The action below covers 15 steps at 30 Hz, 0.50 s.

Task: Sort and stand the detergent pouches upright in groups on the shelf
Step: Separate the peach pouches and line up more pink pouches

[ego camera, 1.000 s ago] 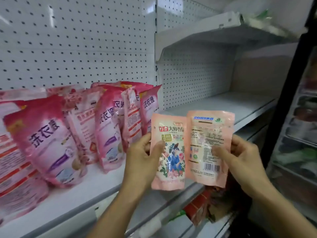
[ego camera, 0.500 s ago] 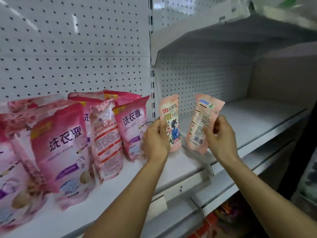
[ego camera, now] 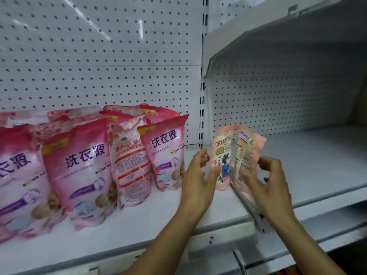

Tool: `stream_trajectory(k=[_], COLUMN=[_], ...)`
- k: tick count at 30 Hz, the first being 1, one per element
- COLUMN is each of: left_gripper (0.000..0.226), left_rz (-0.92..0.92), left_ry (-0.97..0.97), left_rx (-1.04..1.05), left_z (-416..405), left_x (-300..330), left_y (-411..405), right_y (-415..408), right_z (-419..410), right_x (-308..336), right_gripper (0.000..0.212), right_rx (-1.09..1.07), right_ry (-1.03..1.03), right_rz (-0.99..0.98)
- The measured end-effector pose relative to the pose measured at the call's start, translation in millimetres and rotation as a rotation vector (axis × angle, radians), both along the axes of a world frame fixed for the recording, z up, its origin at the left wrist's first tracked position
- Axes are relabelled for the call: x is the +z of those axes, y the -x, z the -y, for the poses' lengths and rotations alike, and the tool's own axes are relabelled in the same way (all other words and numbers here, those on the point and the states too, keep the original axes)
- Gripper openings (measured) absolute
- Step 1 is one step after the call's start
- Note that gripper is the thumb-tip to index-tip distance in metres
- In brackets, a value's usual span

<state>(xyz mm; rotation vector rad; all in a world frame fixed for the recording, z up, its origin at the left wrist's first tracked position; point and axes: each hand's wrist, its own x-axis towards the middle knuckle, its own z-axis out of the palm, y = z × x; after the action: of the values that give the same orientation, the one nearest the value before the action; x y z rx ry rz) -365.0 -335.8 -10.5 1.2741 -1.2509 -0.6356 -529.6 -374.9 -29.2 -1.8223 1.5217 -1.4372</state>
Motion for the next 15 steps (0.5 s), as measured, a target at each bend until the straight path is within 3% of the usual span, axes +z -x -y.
stream_trajectory(k=[2, 4, 7, 10, 13, 15], left_gripper=[0.043, 0.035, 0.030, 0.031, 0.041, 0.054], left_rz=[0.125, 0.199, 0.214, 0.228, 0.295, 0.242], left_ry=[0.108, 0.242, 0.353, 0.372, 0.446, 0.467], left_rx=[0.130, 0.247, 0.383, 0.532, 0.780, 0.948], left_z=[-24, -44, -64, -82, -107, -121], left_x=[-1, -2, -7, -14, -16, -15], left_y=[-10, -25, -49, -74, -99, -115], right_y=[-2, -12, -50, -98, -133, -146], right_z=[-13, -28, -48, -48, -37, -23], right_x=[5, 17, 30, 33, 36, 40], right_gripper=[0.050, 0.046, 0.039, 0.039, 0.048, 0.059], right_rx=[-0.025, 0.001, 0.249, 0.473, 0.494, 0.464], right_ry=[0.199, 0.517, 0.810, 0.671, 0.276, 0.028], right_rz=[0.131, 0.136, 0.053, 0.009, 0.092, 0.207])
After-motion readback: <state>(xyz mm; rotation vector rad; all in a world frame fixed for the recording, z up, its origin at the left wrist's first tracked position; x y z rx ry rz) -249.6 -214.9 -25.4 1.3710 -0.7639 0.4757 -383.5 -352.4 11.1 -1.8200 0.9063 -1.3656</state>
